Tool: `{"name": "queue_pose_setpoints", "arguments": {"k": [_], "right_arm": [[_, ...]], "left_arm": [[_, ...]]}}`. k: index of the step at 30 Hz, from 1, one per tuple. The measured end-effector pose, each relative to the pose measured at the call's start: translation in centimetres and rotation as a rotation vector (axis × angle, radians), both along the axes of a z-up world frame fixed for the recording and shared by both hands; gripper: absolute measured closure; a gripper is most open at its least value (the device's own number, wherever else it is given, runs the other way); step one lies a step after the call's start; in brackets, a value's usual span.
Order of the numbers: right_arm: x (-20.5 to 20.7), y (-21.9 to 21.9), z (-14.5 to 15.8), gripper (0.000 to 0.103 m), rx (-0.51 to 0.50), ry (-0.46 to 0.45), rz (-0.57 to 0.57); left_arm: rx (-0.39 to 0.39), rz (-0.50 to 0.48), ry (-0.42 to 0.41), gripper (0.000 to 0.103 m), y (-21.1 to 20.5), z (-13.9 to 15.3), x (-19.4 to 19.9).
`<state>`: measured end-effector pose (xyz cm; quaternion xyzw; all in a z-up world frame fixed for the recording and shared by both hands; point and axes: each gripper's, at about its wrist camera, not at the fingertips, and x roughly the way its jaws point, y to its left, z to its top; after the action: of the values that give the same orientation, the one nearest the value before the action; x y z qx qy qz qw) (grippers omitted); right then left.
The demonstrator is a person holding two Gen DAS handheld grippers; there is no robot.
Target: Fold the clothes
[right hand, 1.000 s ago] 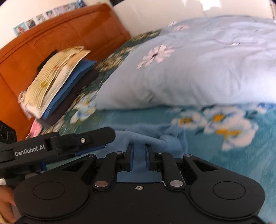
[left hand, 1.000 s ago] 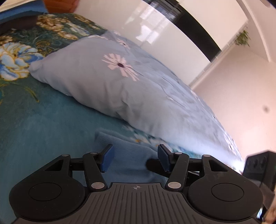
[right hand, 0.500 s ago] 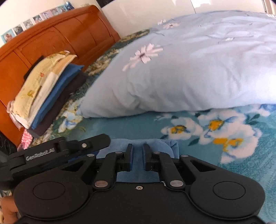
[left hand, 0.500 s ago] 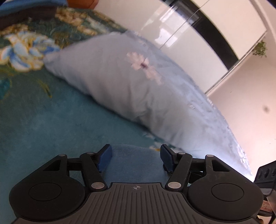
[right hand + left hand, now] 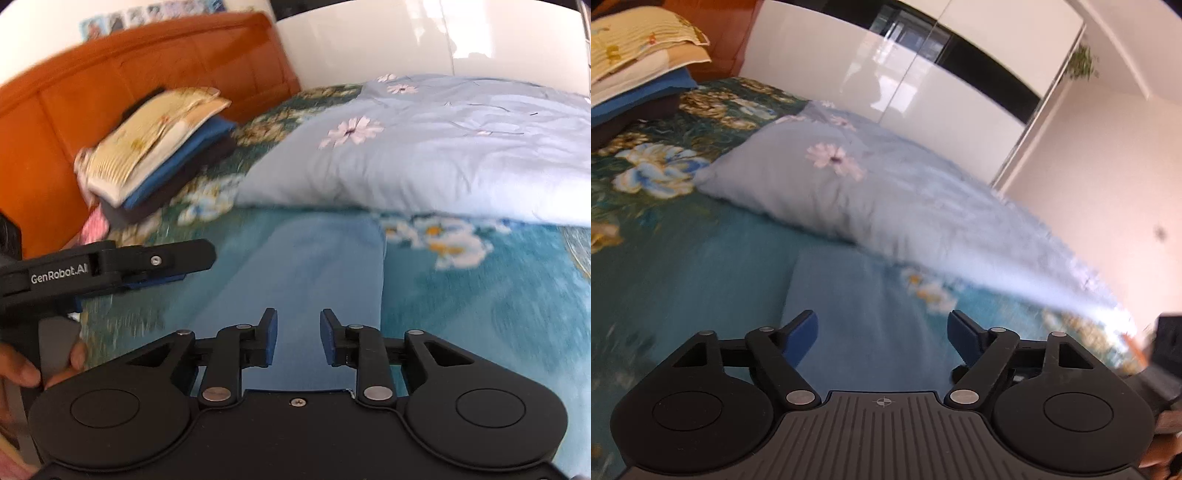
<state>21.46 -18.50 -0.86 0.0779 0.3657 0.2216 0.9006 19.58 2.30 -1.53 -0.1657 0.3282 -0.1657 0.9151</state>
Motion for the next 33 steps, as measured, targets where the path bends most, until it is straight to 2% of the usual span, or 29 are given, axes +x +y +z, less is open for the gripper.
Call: {"name": "queue_pose_setpoints", "arguments": {"k": [4,8,14,17,20,23,26,28,33], "right_arm": [[-1.9,0.4,-1.4,0.075,0.007,0.036,-0.013],[-2.2,0.5,-3.1,0.075,0.021,0.066,-0.034],[-2.1,0.2,-5.3,0.075,0.05,0.093,-0.048],[-2.0,0.0,-5.8,0.079,0.061,0.096,-0.055],[-2.2,-0.2,-4.8,0.074,0.078,0.078,-0.053],[-2.0,-0.5,-3.1,0.071,0.086,0.011,-0.049],[-0.3,-0.3,-2.5,0.069,0.044,-0.009,-0.07],[0.7,-0.2,-3.2,0.069,0.036,0.019,-0.079],[1.6,0.1,-5.7,0.069,0.026,0.085,-0.091]], "left_arm": [[-0.001,0.012,0.1,0.027,-0.6,-2.8,-1.1],[0.009,0.023,0.135,0.027,-0.8,-4.5,-0.9],[0.029,0.014,0.115,0.023,-1.2,-5.8,-1.2],[0.041,0.009,0.101,0.022,-1.4,-5.7,-1.5],[0.024,-0.007,0.045,0.023,-1.3,-4.0,-1.9],[0.003,-0.019,0.012,0.022,-1.3,-2.9,-1.4],[-0.015,-0.006,0.075,0.022,-1.6,-4.0,-0.3],[-0.035,0.011,0.128,0.022,-1.7,-5.4,0.1],[0.012,-0.01,0.097,0.022,-2.2,-6.2,-0.5]]}}
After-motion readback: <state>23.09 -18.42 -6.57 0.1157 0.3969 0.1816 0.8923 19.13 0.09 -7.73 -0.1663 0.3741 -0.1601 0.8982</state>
